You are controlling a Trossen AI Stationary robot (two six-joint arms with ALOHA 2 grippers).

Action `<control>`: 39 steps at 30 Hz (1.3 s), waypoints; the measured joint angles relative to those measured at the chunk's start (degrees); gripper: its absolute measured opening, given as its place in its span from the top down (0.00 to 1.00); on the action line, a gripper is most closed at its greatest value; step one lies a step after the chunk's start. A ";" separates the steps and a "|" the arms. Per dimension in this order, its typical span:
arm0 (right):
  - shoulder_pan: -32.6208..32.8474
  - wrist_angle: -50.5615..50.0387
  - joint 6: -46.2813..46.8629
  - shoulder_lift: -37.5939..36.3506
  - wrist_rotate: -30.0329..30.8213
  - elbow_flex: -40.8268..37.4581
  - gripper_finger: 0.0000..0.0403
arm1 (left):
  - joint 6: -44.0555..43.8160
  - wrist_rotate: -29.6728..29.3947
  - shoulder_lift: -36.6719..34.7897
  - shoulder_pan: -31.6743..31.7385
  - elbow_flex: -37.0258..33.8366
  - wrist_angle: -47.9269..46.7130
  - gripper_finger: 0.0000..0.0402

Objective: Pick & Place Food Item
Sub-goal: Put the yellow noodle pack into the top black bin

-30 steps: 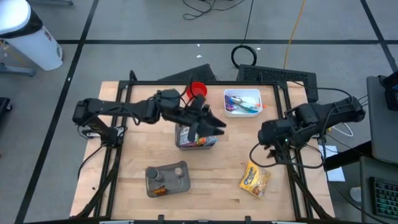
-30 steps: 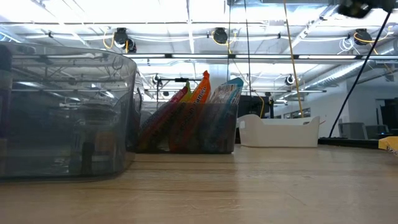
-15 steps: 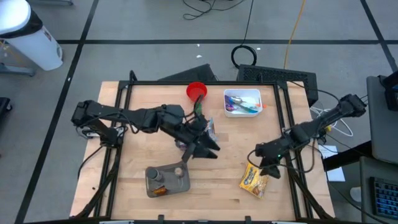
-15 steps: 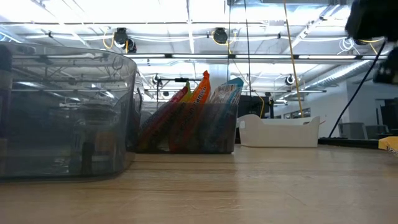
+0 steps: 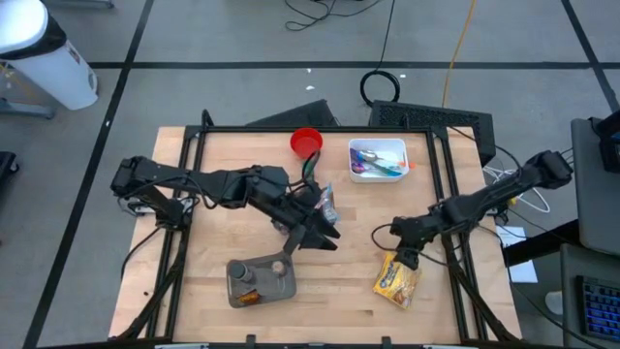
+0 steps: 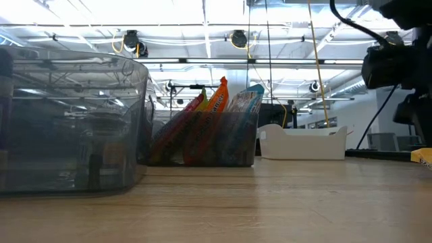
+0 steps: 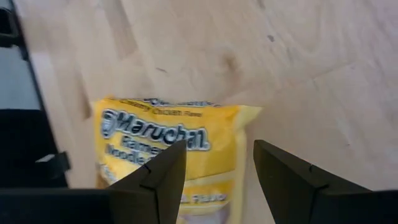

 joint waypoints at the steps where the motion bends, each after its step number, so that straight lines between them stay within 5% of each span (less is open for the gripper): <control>1: -0.04 0.11 -0.40 0.88 -0.06 0.00 0.55 | -0.02 0.00 0.00 -0.06 0.00 0.02 0.43; 11: -0.02 2.35 -4.44 7.51 -1.62 -0.02 0.59 | -0.24 -0.02 0.00 -0.19 0.00 -0.45 0.43; 23: -0.02 3.97 -7.72 8.44 -1.52 -0.02 0.98 | 0.18 -0.06 -0.02 0.47 0.00 -0.42 0.43; 39: -1.55 2.17 -5.13 -3.20 -1.36 0.17 1.00 | 0.59 0.59 -0.04 2.98 0.00 -5.51 0.43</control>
